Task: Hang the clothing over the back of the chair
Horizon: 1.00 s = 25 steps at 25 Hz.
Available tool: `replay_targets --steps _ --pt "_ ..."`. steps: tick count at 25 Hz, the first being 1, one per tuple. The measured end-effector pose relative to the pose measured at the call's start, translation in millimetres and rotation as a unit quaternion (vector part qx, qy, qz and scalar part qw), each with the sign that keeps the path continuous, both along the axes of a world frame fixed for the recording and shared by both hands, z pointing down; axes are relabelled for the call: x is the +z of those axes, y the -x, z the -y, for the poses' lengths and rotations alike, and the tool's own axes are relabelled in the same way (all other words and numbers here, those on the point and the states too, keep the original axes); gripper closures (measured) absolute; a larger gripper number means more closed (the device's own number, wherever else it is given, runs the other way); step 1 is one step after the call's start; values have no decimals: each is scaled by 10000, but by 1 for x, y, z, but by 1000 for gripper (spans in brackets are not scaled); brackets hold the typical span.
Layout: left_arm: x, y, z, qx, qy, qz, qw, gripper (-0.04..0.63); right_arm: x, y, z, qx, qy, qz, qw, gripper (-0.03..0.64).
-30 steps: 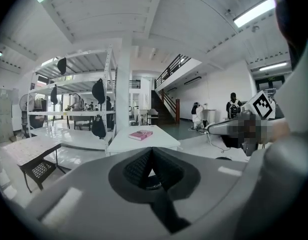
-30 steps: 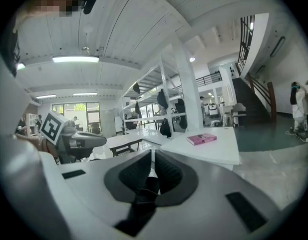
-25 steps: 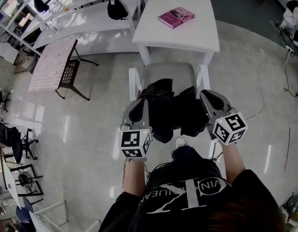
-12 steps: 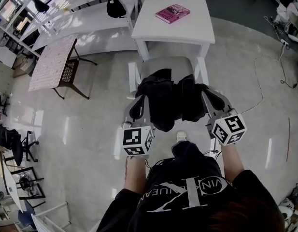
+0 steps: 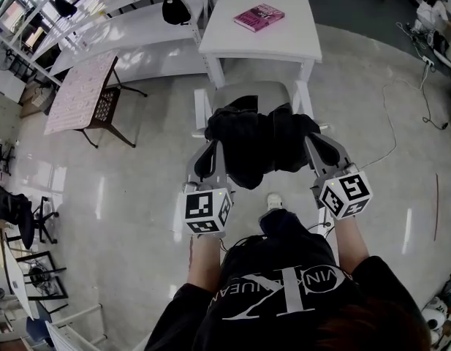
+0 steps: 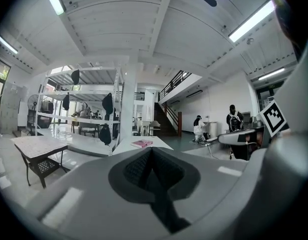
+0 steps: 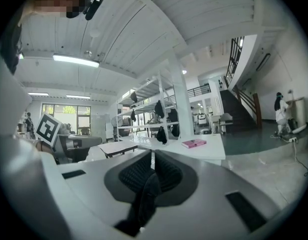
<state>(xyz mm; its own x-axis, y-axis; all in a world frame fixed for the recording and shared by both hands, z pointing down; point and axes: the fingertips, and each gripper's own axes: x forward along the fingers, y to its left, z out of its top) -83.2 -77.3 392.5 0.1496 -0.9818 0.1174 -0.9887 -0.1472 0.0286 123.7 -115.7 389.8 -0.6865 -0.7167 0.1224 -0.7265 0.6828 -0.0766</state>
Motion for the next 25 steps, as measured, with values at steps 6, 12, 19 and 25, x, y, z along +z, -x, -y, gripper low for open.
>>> replay_targets --steps 6,12,19,25 --pt "-7 -6 -7 0 -159 -23 9999 584 -8 -2 -11 -38 -219 0 9998 584" --pt "-17 -14 -18 25 -450 15 9990 584 -15 -4 -24 -93 -510 5 9987 584" --pt "-24 -21 -38 49 -628 123 9979 584 -17 -6 -43 -132 -549 7 9984 584" --pt "-25 -24 -55 1 -799 207 9966 584 -18 -13 -57 -64 -674 89 9977 584"
